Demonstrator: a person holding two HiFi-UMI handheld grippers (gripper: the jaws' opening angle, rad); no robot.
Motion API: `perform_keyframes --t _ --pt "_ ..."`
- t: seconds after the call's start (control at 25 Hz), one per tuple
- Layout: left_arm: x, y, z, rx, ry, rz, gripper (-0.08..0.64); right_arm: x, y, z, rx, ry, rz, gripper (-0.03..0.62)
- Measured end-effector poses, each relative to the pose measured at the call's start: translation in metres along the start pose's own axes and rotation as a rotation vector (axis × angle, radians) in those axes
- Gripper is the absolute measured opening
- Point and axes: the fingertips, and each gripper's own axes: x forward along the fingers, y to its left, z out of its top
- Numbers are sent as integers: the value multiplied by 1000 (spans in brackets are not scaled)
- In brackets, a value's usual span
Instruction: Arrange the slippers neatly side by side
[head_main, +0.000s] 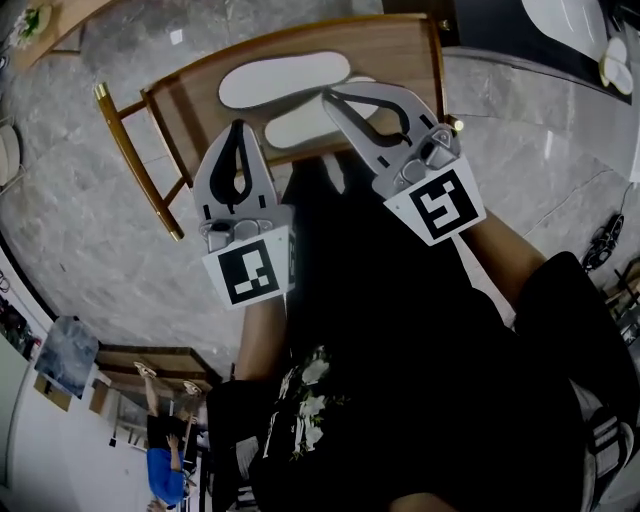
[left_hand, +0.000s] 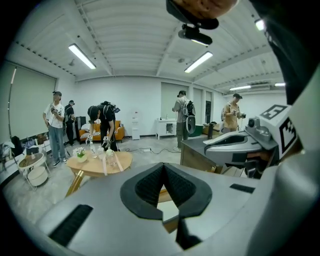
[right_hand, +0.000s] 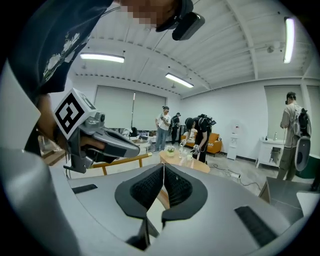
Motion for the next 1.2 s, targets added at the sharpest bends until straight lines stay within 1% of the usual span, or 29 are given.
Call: perform_keyframes --t 0.12,0.2,0.36,0.48,0.76,0.96,1.2 --pt "5 0 -20 -2 32 -23 0 7 5 -15 27 19 -5 -1" --pt "6 2 -33 -28 36 -26 -2 10 8 -24 44 35 -23 0" --pt "7 6 -64 -71 95 -30 -1 18 16 -47 58 70 -23 2" --pt "9 3 -83 -82 116 -37 -1 23 20 -62 57 99 -7 32" --pt "15 0 -112 -132 138 -51 -2 37 26 -93 28 144 -5 83" --pt "24 4 -125 -166 141 -65 0 55 39 -123 -37 211 25 106" --pt "28 9 -134 -172 168 -73 -2 76 47 -147 -237 262 88 107"
